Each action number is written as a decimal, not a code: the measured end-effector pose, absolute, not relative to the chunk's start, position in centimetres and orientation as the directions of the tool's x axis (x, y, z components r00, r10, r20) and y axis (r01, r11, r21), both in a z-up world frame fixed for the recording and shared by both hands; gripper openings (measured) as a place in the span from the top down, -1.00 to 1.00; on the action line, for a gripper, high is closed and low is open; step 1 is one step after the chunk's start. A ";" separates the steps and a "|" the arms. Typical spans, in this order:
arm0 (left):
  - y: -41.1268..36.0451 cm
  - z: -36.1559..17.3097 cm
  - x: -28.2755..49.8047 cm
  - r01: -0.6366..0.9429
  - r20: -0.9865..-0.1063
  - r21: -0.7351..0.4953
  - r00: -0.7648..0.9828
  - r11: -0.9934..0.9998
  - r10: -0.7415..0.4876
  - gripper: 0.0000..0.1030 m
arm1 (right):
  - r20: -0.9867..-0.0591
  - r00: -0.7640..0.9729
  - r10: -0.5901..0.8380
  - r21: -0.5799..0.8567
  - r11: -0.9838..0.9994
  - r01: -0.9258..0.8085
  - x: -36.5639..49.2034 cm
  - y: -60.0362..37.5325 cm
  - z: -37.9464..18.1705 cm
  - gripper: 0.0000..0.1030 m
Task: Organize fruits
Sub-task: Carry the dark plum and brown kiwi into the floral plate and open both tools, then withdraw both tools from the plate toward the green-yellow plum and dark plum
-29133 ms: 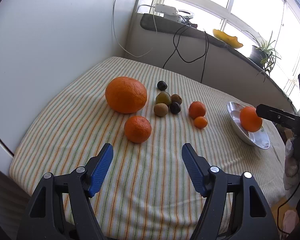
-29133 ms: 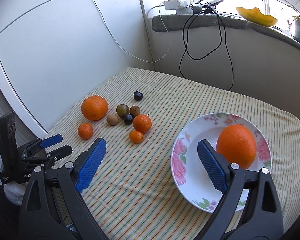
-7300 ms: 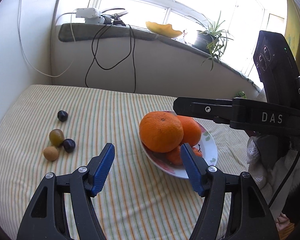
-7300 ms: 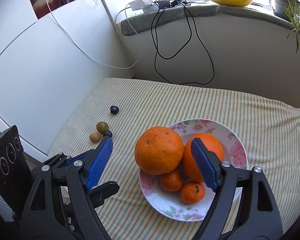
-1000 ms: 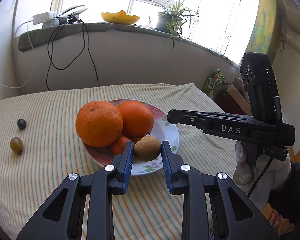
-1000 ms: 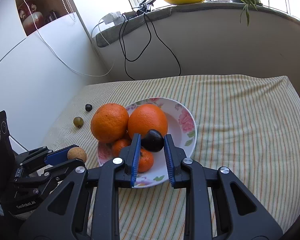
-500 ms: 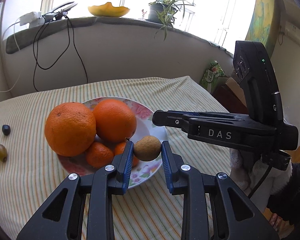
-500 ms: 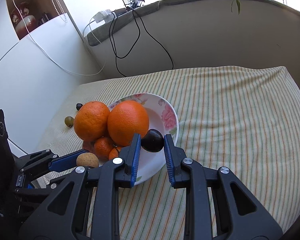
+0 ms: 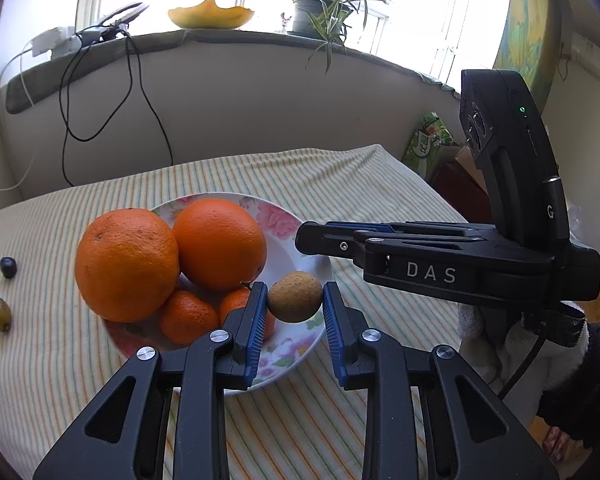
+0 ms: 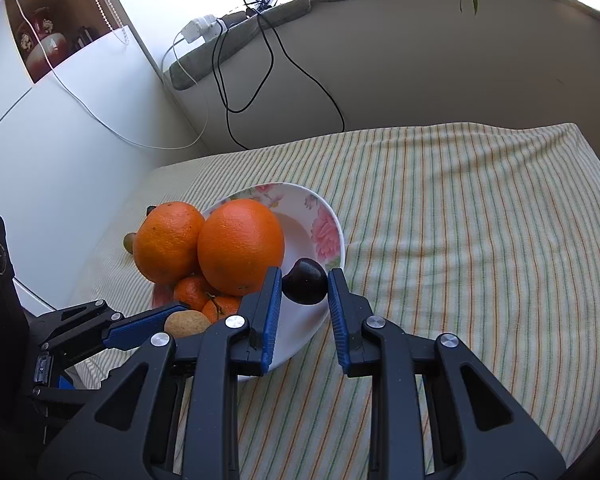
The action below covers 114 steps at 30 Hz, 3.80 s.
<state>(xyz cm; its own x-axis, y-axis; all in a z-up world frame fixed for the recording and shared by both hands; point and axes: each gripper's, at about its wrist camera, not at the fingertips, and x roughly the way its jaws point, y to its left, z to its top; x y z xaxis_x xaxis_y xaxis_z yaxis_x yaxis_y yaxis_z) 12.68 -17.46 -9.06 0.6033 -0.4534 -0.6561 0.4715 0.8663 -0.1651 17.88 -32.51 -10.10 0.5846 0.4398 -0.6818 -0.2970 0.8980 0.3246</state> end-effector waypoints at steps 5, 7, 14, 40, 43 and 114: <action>-17.4 -9.0 12.6 0.468 -0.656 -0.160 0.608 0.869 -0.448 0.48 | -0.684 0.582 0.440 0.321 0.898 -0.302 17.9 -32.2 -10.1 0.52; -17.3 -9.0 12.6 0.467 -0.656 -0.158 0.609 0.870 -0.446 0.48 | -0.684 0.582 0.439 0.319 0.898 -0.303 17.9 -32.1 -10.0 0.51; -16.8 -8.7 12.5 0.460 -0.649 -0.158 0.618 0.874 -0.443 0.39 | -0.687 0.584 0.432 0.311 0.901 -0.302 17.8 -31.9 -9.9 0.50; -14.8 -7.7 10.7 0.429 -0.616 -0.165 0.658 0.888 -0.432 -0.20 | -0.653 0.647 0.395 0.283 0.919 -0.275 16.2 -32.0 -7.7 -0.57; -14.3 -7.5 10.6 0.424 -0.611 -0.165 0.664 0.890 -0.430 -0.20 | -0.651 0.650 0.393 0.274 0.920 -0.282 16.1 -31.5 -7.3 -0.57; 7.5 -12.9 17.5 0.069 -0.649 -0.305 0.715 0.950 -0.260 -0.02 | -0.779 0.318 0.540 0.341 0.791 -0.508 27.1 -3.1 -9.2 -0.29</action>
<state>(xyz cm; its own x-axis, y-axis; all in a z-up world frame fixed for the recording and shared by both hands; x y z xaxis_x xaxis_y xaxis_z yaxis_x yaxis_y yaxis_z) 17.45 7.47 -12.86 0.7149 -0.2599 -0.6492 0.0687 0.9500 -0.3047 27.15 -3.07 -9.23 0.3180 0.5398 -0.7794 -0.5081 0.7911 0.3406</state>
